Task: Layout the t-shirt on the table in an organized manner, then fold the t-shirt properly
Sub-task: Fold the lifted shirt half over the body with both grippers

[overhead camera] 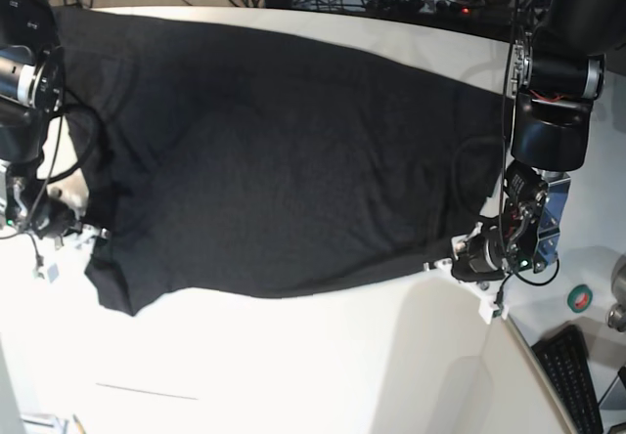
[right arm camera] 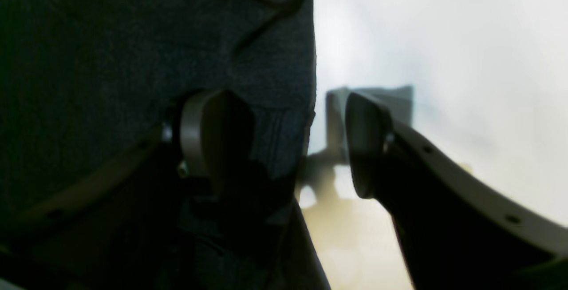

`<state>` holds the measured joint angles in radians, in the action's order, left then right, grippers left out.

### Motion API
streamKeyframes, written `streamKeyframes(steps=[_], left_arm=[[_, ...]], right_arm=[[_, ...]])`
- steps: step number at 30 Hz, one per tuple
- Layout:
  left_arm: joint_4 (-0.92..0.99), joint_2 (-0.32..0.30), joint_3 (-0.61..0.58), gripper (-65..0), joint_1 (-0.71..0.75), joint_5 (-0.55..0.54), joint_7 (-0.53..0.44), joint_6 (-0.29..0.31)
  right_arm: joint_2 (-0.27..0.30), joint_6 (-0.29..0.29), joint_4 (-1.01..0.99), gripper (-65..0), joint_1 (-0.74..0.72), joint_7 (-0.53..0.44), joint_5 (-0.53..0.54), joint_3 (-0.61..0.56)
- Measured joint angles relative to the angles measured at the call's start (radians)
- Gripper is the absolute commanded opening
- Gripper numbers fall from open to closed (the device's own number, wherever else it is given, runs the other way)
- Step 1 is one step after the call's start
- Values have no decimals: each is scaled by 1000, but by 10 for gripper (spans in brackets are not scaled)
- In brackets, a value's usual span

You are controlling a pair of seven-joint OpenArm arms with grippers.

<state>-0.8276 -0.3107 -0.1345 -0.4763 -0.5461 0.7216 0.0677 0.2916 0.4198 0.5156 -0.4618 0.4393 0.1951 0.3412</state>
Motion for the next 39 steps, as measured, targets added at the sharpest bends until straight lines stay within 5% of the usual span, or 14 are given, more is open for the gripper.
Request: streamKeyframes(steps=[6, 10, 24, 31, 39], left_arm=[[0, 2, 0, -650, 0, 0, 0, 0], [0, 1, 0, -650, 0, 0, 0, 0], [-80, 0, 8, -650, 2, 3, 0, 0], [-84, 0, 6, -650, 6, 5, 1, 0], [-84, -19, 9, -650, 31, -1, 3, 0]], right_arm=[[1, 0, 0, -650, 0, -2, 44, 2], [5, 0, 0, -650, 0, -2, 116, 2], [80, 0, 2, -650, -60, 5, 110, -14], [101, 0, 2, -650, -76, -79, 112, -215], [111, 0, 2, -650, -15, -130, 112, -222]])
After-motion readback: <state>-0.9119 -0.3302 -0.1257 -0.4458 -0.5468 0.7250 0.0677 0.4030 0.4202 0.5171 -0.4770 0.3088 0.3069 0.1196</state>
